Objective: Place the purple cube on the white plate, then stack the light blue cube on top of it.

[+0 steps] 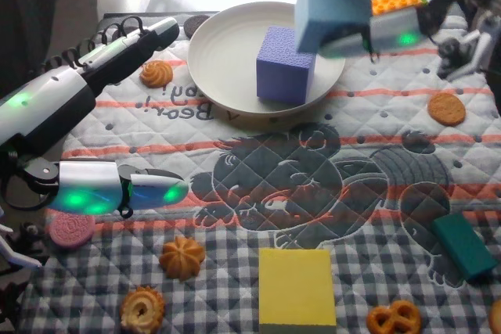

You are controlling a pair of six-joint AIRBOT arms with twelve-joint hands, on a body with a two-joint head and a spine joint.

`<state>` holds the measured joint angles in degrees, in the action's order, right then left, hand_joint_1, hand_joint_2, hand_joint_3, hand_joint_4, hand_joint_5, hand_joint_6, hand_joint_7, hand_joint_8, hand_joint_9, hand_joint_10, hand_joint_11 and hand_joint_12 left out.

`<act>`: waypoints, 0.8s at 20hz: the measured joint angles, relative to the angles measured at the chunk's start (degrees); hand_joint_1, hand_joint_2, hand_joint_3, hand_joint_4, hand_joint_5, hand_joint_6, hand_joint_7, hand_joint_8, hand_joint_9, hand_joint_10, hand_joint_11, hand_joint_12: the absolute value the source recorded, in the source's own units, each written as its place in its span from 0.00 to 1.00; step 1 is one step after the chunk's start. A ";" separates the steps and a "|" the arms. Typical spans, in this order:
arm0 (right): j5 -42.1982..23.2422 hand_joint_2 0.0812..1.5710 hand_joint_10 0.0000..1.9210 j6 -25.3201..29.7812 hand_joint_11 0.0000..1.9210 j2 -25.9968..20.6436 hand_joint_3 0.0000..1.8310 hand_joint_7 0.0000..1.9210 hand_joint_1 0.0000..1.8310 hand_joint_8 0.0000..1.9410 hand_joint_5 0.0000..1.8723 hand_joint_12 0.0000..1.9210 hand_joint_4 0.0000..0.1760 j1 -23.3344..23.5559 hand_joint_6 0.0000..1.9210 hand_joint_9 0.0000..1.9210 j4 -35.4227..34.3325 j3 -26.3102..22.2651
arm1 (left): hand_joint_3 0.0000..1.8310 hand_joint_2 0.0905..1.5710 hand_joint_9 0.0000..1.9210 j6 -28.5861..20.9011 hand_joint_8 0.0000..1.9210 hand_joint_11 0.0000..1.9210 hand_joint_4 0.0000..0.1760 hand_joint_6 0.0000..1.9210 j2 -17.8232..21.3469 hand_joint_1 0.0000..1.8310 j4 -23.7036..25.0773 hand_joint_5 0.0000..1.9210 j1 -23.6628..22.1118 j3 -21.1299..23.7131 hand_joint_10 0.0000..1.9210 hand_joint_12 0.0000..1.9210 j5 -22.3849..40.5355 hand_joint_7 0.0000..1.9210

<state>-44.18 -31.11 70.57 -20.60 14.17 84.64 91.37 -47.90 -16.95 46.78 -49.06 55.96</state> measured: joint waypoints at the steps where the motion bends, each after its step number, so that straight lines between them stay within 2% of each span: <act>1: 0.52 0.65 0.39 -0.09 0.52 0.85 0.00 0.64 0.69 0.31 0.55 0.65 0.00 1.03 0.48 0.59 0.00 0.63 | 0.00 0.49 0.00 0.04 0.00 0.00 1.00 0.00 -0.17 0.46 -0.24 0.03 0.00 -0.31 0.00 0.00 -0.15 0.00; 3: 2.58 0.65 0.44 -0.61 0.50 3.30 0.00 0.63 0.69 0.36 0.56 0.72 0.00 2.82 0.44 0.59 0.04 2.29 | 0.00 0.49 0.00 -0.02 0.00 0.00 1.00 0.00 -0.48 0.45 -0.04 0.03 -0.02 -0.46 0.00 0.00 -0.48 0.00; 5: 4.63 0.65 0.47 -0.63 0.52 5.35 0.00 0.63 0.69 0.38 0.57 0.74 0.00 4.00 0.41 0.60 0.07 3.82 | 0.00 0.49 0.00 -0.02 0.00 0.00 1.00 0.00 -0.98 0.46 0.24 0.04 -0.13 -0.70 0.00 0.00 -1.20 0.00; 6: 5.29 0.65 0.51 -0.63 0.51 6.49 0.00 0.62 0.69 0.41 0.57 0.79 0.00 4.42 0.41 0.58 0.09 4.68 | 0.00 0.49 0.00 -0.02 0.00 0.00 1.00 0.00 -1.20 0.47 0.46 0.04 -0.13 -0.94 0.00 0.00 -1.49 0.00; 7: 5.90 0.66 0.53 -0.66 0.51 7.23 0.00 0.61 0.69 0.42 0.56 0.79 0.00 4.81 0.43 0.57 0.04 5.11 | 0.00 0.49 0.00 0.00 0.00 0.00 1.00 0.00 -1.31 0.47 0.33 0.04 -0.24 -1.11 0.00 0.00 -1.68 0.00; 10: 7.32 0.66 0.52 -0.66 0.50 8.39 0.00 0.61 0.68 0.39 0.54 0.77 0.00 4.81 0.48 0.56 -0.42 5.77 | 0.00 0.47 0.00 0.00 0.00 0.00 1.00 0.00 -1.64 0.51 0.24 0.03 -0.72 -1.40 0.00 0.00 -2.34 0.00; 11: 7.61 0.66 0.51 -0.66 0.53 8.39 0.00 0.60 0.68 0.40 0.54 0.74 0.00 4.81 0.48 0.58 -0.42 5.77 | 0.00 0.47 0.00 0.00 0.00 0.00 1.00 0.00 -1.64 0.51 0.55 0.03 -0.72 -1.40 0.00 0.00 -2.51 0.00; 13: 7.72 0.67 0.48 -0.66 0.54 8.31 0.00 0.57 0.68 0.43 0.54 0.70 0.12 4.81 0.51 0.57 -0.72 6.01 | 0.00 0.47 0.00 0.00 0.00 0.00 1.00 0.00 -1.64 0.49 0.61 0.02 -0.72 -1.40 0.00 0.00 -2.47 0.00; 16: 8.52 0.66 0.45 -0.66 0.52 8.26 0.00 0.59 0.68 0.41 0.54 0.70 0.11 4.81 0.49 0.57 -0.87 6.12 | 0.00 0.47 0.00 0.00 0.00 0.00 1.00 0.00 -1.64 0.48 0.57 0.02 -0.72 -1.40 0.00 0.00 -2.49 0.00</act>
<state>-35.66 -31.77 78.83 -15.79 13.30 90.76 91.37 -49.54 -16.38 46.06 -50.46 53.47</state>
